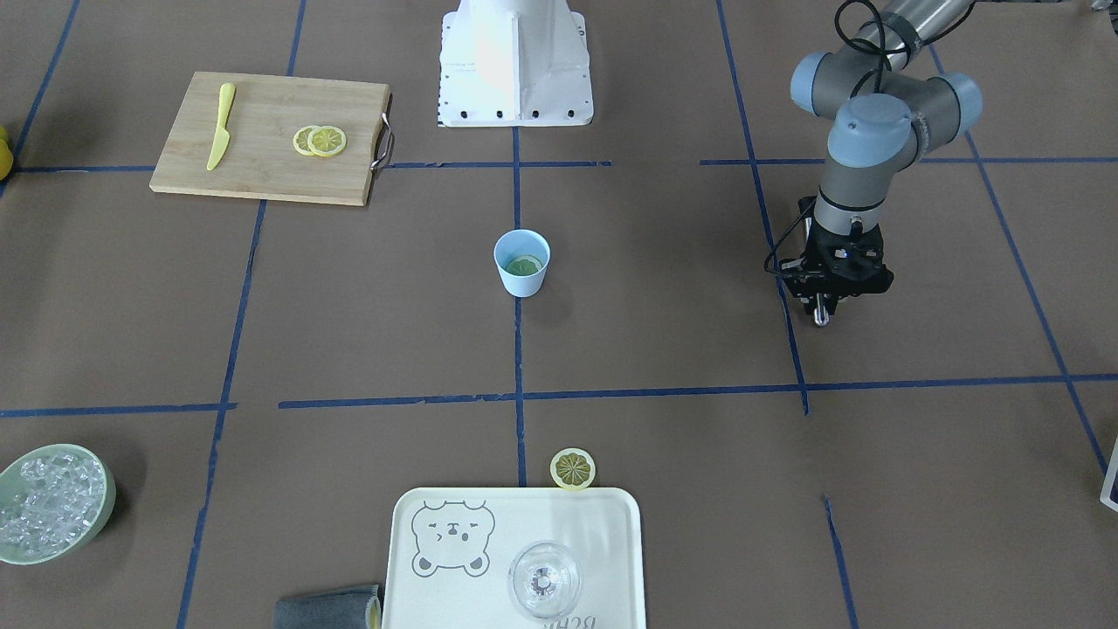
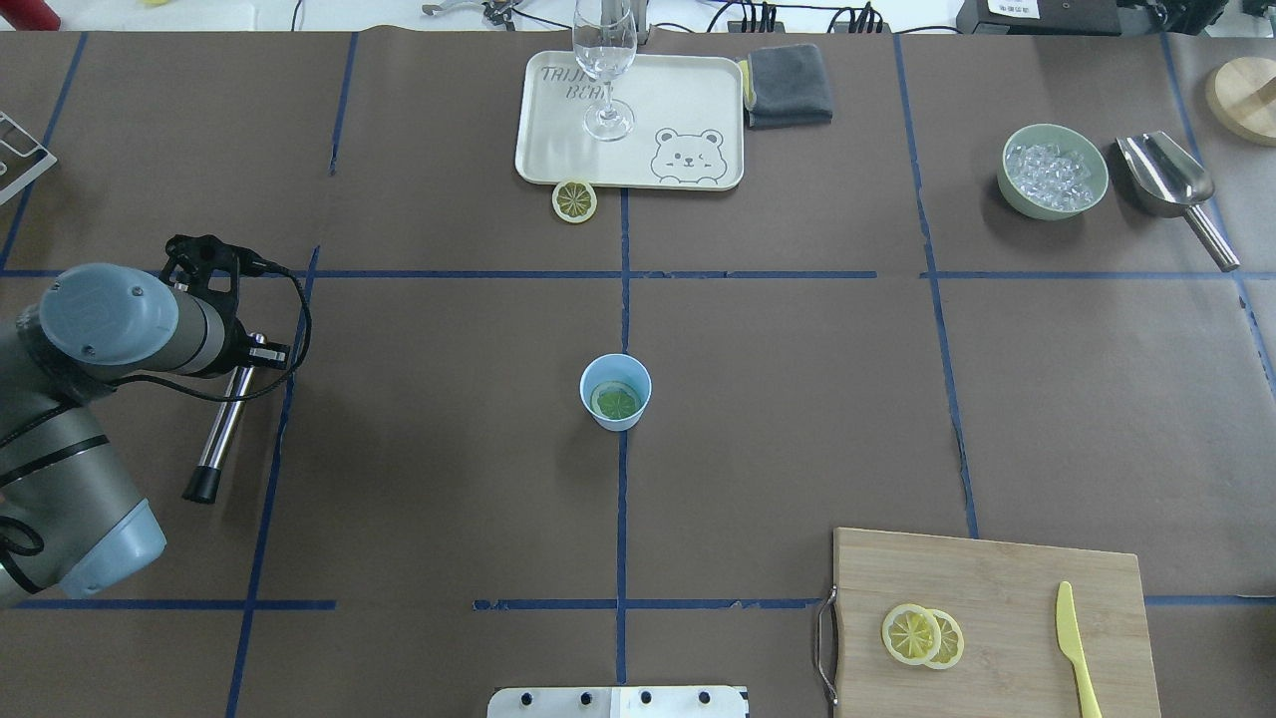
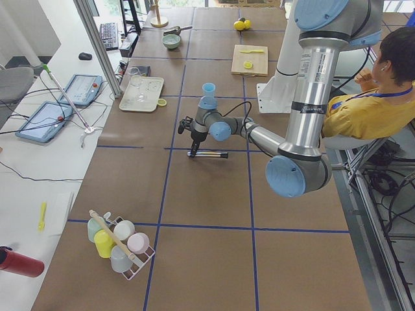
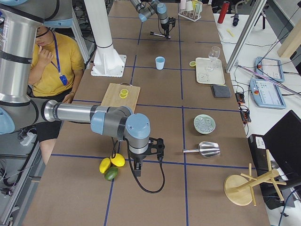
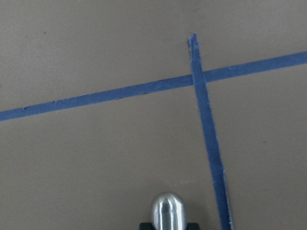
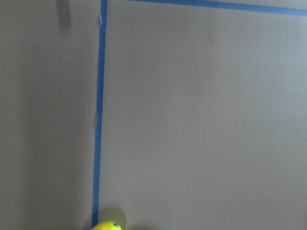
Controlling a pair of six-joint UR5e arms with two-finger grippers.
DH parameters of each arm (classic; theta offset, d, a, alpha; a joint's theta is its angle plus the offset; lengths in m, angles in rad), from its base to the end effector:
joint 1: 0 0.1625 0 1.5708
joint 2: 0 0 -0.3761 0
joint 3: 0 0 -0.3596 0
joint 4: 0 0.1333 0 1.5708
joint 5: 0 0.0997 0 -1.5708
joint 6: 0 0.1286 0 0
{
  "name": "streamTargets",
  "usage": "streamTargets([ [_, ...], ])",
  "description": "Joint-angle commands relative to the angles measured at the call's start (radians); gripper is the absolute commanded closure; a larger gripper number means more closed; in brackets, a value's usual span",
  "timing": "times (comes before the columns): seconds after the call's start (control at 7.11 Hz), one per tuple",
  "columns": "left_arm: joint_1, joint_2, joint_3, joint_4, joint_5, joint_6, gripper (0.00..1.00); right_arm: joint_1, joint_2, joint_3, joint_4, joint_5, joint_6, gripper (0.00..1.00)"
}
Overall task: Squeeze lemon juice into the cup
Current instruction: 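Set the muddler down on the table, open the left gripper, withdraw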
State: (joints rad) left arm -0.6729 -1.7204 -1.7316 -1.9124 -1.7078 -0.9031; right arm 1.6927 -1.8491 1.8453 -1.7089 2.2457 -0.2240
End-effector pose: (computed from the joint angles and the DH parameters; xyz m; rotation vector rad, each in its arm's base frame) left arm 0.3619 -0.4364 0.4653 0.3009 0.5922 0.0397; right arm 0.0940 -0.3318 0.6390 -0.0185 -0.6872 -0.0502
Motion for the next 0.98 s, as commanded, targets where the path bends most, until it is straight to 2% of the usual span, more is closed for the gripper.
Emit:
streamTargets([
  [0.0, -0.007, -0.002, -0.008, 0.0, 0.002, 0.065, 0.0, -0.001, 0.001, 0.0, 0.0, 0.0, 0.0, 0.0],
  [0.28, -0.123, -0.01, -0.055, 0.006, -0.015, 0.255, 0.0, -0.001, 0.001, 0.005, 0.0, -0.002, -0.002, 0.0],
  [0.42, -0.222, -0.002, -0.08, 0.01, -0.089, 0.386, 0.0, -0.001, 0.001, 0.006, 0.0, -0.002, 0.0, 0.0],
  [0.56, -0.323, 0.007, -0.086, 0.01, -0.215, 0.532, 0.0, -0.001, 0.001, 0.006, 0.0, 0.0, 0.0, 0.0],
  [0.84, -0.53, 0.074, -0.085, 0.022, -0.359, 0.828, 0.0, -0.001, 0.001, 0.006, 0.0, 0.0, 0.0, 0.0],
])
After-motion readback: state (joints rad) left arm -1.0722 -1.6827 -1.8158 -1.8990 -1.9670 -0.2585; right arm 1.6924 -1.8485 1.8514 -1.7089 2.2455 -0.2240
